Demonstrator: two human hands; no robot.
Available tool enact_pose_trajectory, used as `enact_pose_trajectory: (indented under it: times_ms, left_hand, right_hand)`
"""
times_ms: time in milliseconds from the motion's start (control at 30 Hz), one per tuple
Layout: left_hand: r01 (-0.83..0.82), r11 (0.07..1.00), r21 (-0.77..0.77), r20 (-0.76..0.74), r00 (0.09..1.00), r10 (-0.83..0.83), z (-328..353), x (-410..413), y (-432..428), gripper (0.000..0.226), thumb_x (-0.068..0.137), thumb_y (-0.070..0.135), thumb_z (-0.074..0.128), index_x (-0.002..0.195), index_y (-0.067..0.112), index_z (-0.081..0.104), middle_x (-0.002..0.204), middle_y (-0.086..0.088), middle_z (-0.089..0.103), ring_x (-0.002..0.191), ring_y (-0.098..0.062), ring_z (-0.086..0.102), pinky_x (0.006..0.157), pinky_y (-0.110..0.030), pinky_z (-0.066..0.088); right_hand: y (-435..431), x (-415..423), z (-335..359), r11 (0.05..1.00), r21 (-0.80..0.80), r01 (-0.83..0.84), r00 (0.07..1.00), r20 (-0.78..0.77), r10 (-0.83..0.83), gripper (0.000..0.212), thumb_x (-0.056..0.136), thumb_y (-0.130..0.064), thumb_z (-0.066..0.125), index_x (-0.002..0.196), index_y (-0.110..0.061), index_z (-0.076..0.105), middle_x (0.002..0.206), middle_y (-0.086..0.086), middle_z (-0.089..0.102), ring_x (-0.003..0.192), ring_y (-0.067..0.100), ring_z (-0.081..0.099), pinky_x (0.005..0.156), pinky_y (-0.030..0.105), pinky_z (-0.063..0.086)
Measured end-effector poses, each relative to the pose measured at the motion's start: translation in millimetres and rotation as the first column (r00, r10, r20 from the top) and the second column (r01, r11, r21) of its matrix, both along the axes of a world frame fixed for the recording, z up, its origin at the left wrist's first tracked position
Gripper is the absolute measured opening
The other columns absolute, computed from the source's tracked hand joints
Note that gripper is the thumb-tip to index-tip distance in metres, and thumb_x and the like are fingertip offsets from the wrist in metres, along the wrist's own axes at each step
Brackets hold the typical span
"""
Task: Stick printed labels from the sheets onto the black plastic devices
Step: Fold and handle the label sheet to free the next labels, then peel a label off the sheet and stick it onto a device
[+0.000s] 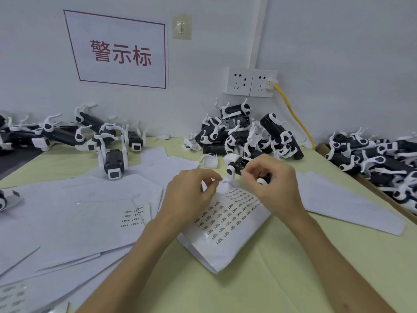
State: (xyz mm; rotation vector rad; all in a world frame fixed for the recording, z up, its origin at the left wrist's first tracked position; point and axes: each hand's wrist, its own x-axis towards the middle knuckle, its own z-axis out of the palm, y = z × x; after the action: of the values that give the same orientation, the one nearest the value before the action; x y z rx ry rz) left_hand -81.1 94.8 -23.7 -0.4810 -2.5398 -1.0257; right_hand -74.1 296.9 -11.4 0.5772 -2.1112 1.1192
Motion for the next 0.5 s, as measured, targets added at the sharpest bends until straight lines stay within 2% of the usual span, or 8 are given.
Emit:
enact_pose_trajectory:
  times_ms: [67,133,167,233,300,333,400,500]
  left_hand:
    - [-0.028,1.0,-0.007,0.011,1.0,0.028,-0.4,-1.3,-2.7,0.017,0.096,0.026,0.063,0.099,0.038,0.074,0.075,0.025,0.063,0.069,-0.006,0.063,0.072,-0.028,0.051]
    - [-0.04,0.999,-0.003,0.009,0.999,0.04,-0.3,-1.3,-3.9,0.017,0.095,0.024,0.062,0.095,0.038,0.073,0.076,0.024,0.064,0.068,-0.006,0.063,0.07,-0.028,0.051]
    - [-0.041,0.999,-0.004,0.007,0.999,0.041,-0.4,-1.3,-3.4,0.017,0.095,0.024,0.062,0.094,0.038,0.072,0.076,0.023,0.064,0.068,-0.006,0.063,0.07,-0.028,0.05]
    - [-0.032,0.999,-0.011,0.01,0.999,0.033,-1.1,-1.0,-1.7,0.017,0.094,0.024,0.062,0.094,0.038,0.071,0.077,0.023,0.064,0.067,-0.006,0.063,0.068,-0.027,0.048]
    - [-0.03,0.999,-0.027,0.011,0.999,0.03,-1.2,0.1,-0.7,0.017,0.095,0.025,0.061,0.094,0.038,0.071,0.078,0.024,0.064,0.068,-0.005,0.063,0.068,-0.026,0.047]
    - [-0.032,0.999,-0.036,0.009,0.999,0.033,-1.0,0.5,-0.9,0.017,0.095,0.025,0.061,0.094,0.038,0.071,0.078,0.024,0.064,0.068,-0.005,0.063,0.068,-0.026,0.047]
    - [-0.035,0.998,-0.049,0.009,0.999,0.036,-0.7,0.7,-1.5,0.017,0.095,0.025,0.061,0.094,0.039,0.07,0.08,0.023,0.065,0.069,-0.003,0.063,0.067,-0.026,0.046]
    - [-0.031,0.999,-0.037,-0.007,1.0,0.03,-1.5,1.1,-2.3,0.018,0.095,0.023,0.061,0.096,0.038,0.07,0.085,0.022,0.065,0.075,-0.002,0.062,0.068,-0.025,0.046]
  right_hand:
    - [6.6,-3.6,3.5,0.99,-0.109,0.091,0.996,0.036,-0.087,0.017,0.085,-0.003,0.072,0.088,-0.019,0.069,0.088,-0.009,0.068,0.079,0.011,0.063,0.069,0.012,0.044]
    - [14.9,-7.5,4.3,0.973,-0.1,0.209,0.967,0.171,-0.19,0.032,0.085,-0.009,0.075,0.11,-0.025,0.065,0.109,-0.007,0.067,0.1,0.011,0.061,0.081,0.011,0.042]
    - [19.6,-9.2,3.9,0.965,-0.06,0.255,0.94,0.251,-0.233,0.046,0.083,-0.012,0.077,0.122,-0.027,0.06,0.118,-0.006,0.063,0.11,0.013,0.058,0.089,0.017,0.042]
    - [25.9,-11.2,3.3,0.949,0.044,0.311,0.869,0.392,-0.303,0.072,0.077,-0.021,0.081,0.139,-0.028,0.046,0.128,-0.006,0.054,0.124,0.016,0.05,0.105,0.037,0.041]
    - [27.6,-10.6,2.5,0.941,0.142,0.307,0.804,0.489,-0.337,0.094,0.067,-0.039,0.083,0.148,-0.031,0.034,0.132,-0.008,0.049,0.128,0.016,0.047,0.11,0.046,0.037]
    - [27.8,-10.4,1.3,0.941,0.181,0.287,0.783,0.521,-0.339,0.1,0.063,-0.047,0.083,0.149,-0.033,0.032,0.133,-0.009,0.049,0.127,0.016,0.049,0.11,0.047,0.038]
    - [27.5,-11.2,-1.8,0.945,0.207,0.251,0.782,0.532,-0.325,0.095,0.065,-0.045,0.084,0.145,-0.035,0.035,0.132,-0.008,0.052,0.123,0.019,0.055,0.103,0.043,0.043]
    - [26.4,-11.9,-3.8,0.954,0.109,0.28,0.832,0.467,-0.298,0.089,0.064,-0.04,0.086,0.141,-0.034,0.042,0.116,-0.015,0.056,0.11,0.014,0.057,0.081,0.025,0.041]
